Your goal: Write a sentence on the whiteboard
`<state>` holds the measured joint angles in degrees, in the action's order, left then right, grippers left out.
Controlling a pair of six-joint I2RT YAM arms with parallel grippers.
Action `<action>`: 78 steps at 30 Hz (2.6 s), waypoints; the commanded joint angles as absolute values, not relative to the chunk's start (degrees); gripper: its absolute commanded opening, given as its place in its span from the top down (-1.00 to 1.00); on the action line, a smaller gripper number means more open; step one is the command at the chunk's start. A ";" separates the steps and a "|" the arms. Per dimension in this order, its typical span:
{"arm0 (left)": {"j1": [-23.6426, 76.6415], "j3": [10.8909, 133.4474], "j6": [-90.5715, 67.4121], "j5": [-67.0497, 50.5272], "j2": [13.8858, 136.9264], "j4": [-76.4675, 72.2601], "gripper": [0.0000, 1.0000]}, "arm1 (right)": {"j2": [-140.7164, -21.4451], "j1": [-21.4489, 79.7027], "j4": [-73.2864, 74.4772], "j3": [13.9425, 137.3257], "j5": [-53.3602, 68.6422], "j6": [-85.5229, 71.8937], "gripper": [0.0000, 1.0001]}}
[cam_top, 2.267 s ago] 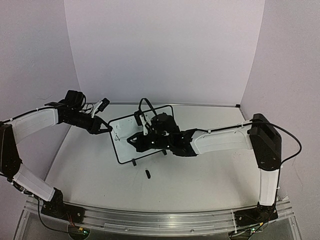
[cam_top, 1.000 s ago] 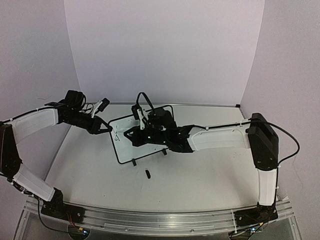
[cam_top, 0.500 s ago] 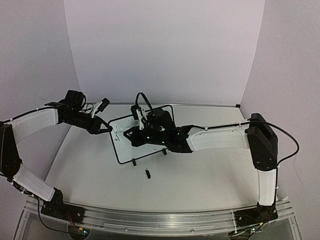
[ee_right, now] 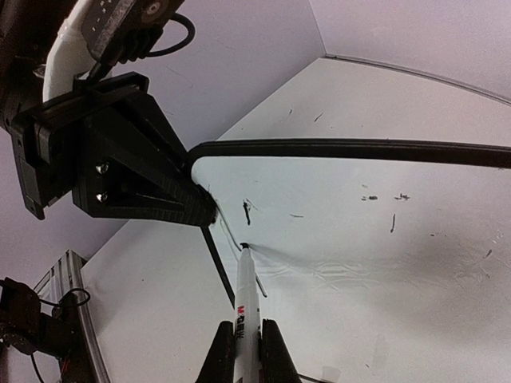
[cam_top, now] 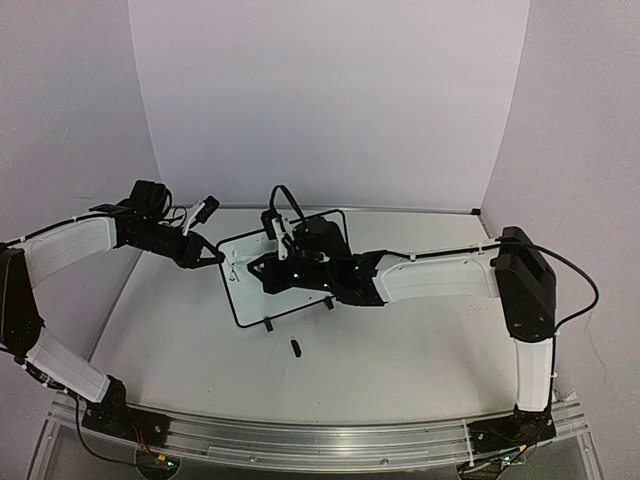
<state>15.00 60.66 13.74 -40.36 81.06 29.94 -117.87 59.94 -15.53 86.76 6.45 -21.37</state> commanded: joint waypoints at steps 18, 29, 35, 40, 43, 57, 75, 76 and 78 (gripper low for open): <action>14.52 61.70 14.55 -35.07 80.42 30.32 1.00 | -111.15 59.47 -22.24 84.95 5.75 -19.89 1.00; 14.55 61.70 14.52 -35.07 80.42 30.23 1.00 | -109.05 59.09 -24.49 77.28 11.06 -24.26 1.00; 14.52 61.66 14.57 -34.98 80.24 30.31 1.00 | -111.31 58.46 -25.15 77.59 13.10 -25.91 1.00; 14.52 61.70 14.58 -34.89 80.24 30.29 1.00 | -113.05 57.41 -25.20 78.61 13.35 -27.21 1.00; 14.51 61.70 14.56 -34.89 80.25 30.31 1.00 | -113.96 56.84 -25.13 78.99 13.38 -27.98 1.00; 14.51 61.80 14.59 -34.72 80.59 30.27 1.00 | -117.07 55.88 -24.94 82.13 14.39 -27.74 1.00; 14.50 62.02 14.67 -34.72 81.12 30.32 1.00 | -117.17 55.93 -22.09 78.09 15.56 -28.02 1.00; 14.54 62.02 14.67 -34.72 81.12 30.32 1.00 | -117.04 55.93 -21.93 77.96 15.43 -27.93 1.00; 14.51 62.03 14.67 -34.72 81.21 30.32 1.00 | -116.69 55.94 -21.74 77.62 15.00 -27.73 1.00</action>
<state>15.00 60.66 13.74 -40.38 81.06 30.00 -116.90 56.16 -22.10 78.43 15.81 -27.77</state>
